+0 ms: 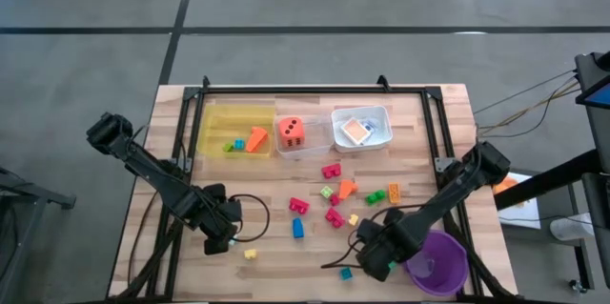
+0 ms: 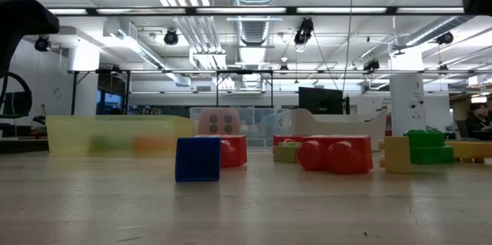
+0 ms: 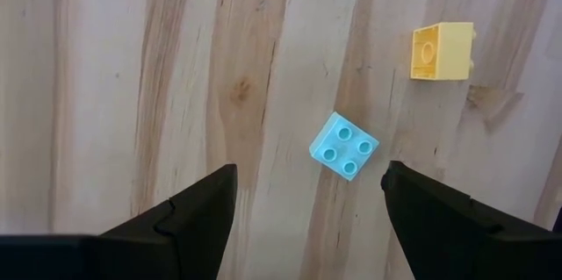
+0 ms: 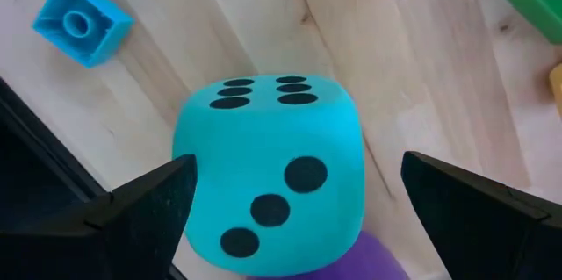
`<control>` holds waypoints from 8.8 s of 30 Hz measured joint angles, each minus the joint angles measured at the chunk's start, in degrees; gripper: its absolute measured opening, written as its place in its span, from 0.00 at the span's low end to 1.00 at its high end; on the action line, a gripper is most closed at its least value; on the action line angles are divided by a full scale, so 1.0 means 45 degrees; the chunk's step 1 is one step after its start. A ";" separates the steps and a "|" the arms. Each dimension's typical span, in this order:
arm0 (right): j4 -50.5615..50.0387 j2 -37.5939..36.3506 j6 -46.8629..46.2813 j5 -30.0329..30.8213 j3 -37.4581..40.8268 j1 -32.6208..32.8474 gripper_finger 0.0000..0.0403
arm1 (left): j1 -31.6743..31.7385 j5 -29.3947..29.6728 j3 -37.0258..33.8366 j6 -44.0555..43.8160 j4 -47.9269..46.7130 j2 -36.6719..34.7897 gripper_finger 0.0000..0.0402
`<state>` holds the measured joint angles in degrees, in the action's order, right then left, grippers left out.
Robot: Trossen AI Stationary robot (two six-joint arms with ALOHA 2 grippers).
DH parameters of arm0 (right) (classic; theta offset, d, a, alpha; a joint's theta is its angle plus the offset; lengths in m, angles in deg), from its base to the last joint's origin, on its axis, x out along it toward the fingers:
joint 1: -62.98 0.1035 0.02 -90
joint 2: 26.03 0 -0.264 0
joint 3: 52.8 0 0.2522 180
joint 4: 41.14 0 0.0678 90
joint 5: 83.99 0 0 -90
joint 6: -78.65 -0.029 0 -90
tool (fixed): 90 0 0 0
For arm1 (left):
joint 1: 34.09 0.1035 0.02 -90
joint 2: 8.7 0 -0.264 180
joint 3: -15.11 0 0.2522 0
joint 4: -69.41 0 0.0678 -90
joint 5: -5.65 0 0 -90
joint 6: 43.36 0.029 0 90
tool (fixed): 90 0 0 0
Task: Pick & Place Toys
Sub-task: Put the blue dice into the transparent bin
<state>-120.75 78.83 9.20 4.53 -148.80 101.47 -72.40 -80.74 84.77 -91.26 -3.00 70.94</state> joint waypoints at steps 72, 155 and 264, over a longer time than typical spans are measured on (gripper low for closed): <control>0.1732 0.0383 0.0504 0.0029 0.0942 0.0648 0.78 | 0.0000 0.0000 0.0000 -0.0034 0.0131 -0.0005 0.70; -0.2682 0.4674 2.1071 0.1646 -0.9457 -1.2243 0.77 | 0.0675 0.5199 -0.2273 0.0976 0.1833 -0.5095 0.70; -0.2284 0.6435 1.9734 -0.0559 -0.8718 -1.2447 0.90 | 0.0704 0.4852 -0.2268 0.0510 0.2035 -0.5095 0.70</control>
<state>-131.03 107.79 98.00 2.02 -188.03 45.46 -69.23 -58.90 74.57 -88.97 6.16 48.01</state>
